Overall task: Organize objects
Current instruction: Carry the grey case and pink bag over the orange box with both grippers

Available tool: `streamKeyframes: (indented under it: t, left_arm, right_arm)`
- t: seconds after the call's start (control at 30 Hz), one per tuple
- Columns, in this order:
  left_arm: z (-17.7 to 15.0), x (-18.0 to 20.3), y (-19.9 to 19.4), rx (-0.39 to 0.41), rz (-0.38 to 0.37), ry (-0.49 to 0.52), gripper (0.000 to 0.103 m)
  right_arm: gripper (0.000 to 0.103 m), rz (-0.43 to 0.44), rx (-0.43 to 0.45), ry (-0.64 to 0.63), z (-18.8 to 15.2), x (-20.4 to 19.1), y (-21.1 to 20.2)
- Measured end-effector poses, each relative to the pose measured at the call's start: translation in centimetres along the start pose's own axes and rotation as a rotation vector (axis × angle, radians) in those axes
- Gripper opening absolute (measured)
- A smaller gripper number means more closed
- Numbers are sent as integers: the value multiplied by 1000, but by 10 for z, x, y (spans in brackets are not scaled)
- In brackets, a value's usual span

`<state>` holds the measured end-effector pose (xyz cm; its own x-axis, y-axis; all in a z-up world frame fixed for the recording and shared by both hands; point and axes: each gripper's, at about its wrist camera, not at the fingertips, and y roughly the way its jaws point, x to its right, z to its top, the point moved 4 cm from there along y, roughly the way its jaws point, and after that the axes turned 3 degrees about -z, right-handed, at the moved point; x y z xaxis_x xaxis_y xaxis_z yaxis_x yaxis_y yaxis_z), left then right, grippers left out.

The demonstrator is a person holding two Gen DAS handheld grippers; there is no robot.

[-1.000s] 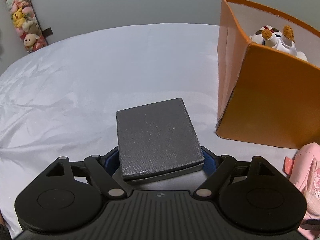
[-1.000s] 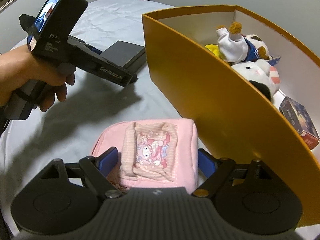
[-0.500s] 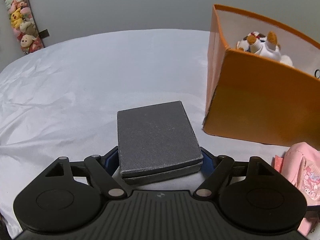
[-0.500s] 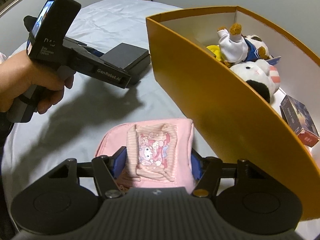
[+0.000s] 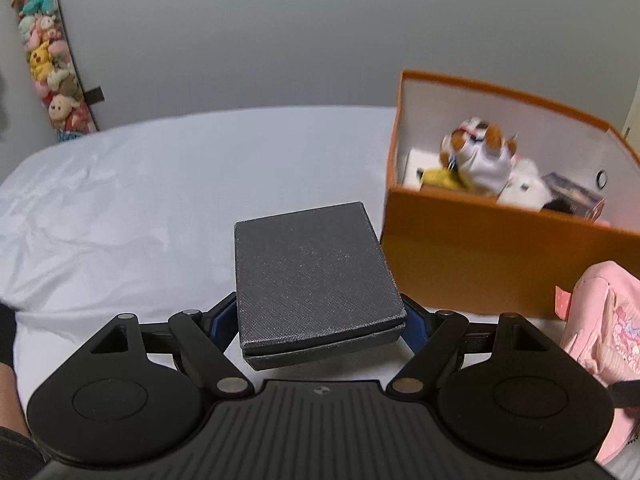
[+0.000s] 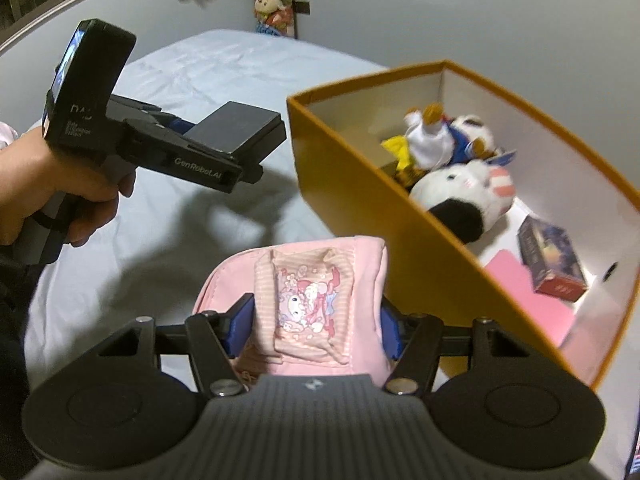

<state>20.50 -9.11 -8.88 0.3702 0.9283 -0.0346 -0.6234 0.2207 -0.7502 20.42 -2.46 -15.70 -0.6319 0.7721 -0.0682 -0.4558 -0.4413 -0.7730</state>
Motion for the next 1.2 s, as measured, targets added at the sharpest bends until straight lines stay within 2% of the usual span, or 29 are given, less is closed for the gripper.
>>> streamKeyframes:
  t: [0.27, 0.53, 0.8, 1.2]
  left_arm:
    - [21, 17, -26, 60, 6, 16, 92]
    - [42, 28, -33, 82, 9, 48, 92]
    - [60, 66, -27, 85, -48, 107, 92]
    - [95, 130, 0, 90, -143, 207, 92]
  right_arm:
    - [64, -16, 63, 0, 10, 7, -37]
    - [64, -50, 117, 4, 23, 22, -57]
    - [64, -116, 132, 5, 29, 54, -74]
    - [64, -260, 129, -73, 54, 118, -83]
